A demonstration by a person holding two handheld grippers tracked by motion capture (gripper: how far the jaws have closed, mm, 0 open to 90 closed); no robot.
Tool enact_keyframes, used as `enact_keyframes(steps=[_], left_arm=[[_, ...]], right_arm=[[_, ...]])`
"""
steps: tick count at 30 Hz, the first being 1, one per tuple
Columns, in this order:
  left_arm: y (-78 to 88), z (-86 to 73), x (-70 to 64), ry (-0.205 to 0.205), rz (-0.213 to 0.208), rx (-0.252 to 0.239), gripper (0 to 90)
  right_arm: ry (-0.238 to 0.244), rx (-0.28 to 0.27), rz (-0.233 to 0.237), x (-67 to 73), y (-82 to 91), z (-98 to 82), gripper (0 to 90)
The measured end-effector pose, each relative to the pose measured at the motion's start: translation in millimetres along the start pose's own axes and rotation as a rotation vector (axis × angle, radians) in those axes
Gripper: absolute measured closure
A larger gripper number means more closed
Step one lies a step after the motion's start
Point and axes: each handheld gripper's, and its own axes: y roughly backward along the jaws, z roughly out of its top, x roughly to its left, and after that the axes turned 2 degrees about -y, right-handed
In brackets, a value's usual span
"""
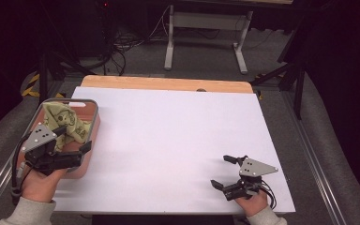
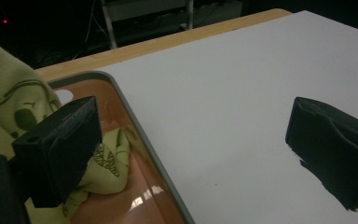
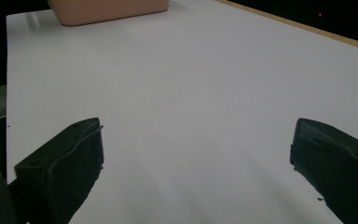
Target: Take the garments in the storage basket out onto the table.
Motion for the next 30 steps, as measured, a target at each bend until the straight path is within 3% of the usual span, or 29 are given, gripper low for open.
enact_keyframes(steps=[14, 22, 30], left_arm=[[3.7, 1.4, 26.3, 0.008, 0.09, 0.008, 4.4], [3.1, -2.3, 50.1, 0.094, 0.132, 0.002, 0.7], [2.6, -6.4, 66.5, 0.1, 0.169, -0.002, 1.0]], right_arm=[[0.001, 0.003, 0.011, -0.2, -0.9, -0.4, 3.1], [0.002, -0.001, 0.023, -0.4, -0.6, -0.5, 3.1], [0.0, -0.003, 0.026, -0.4, -1.0, -0.6, 3.0]])
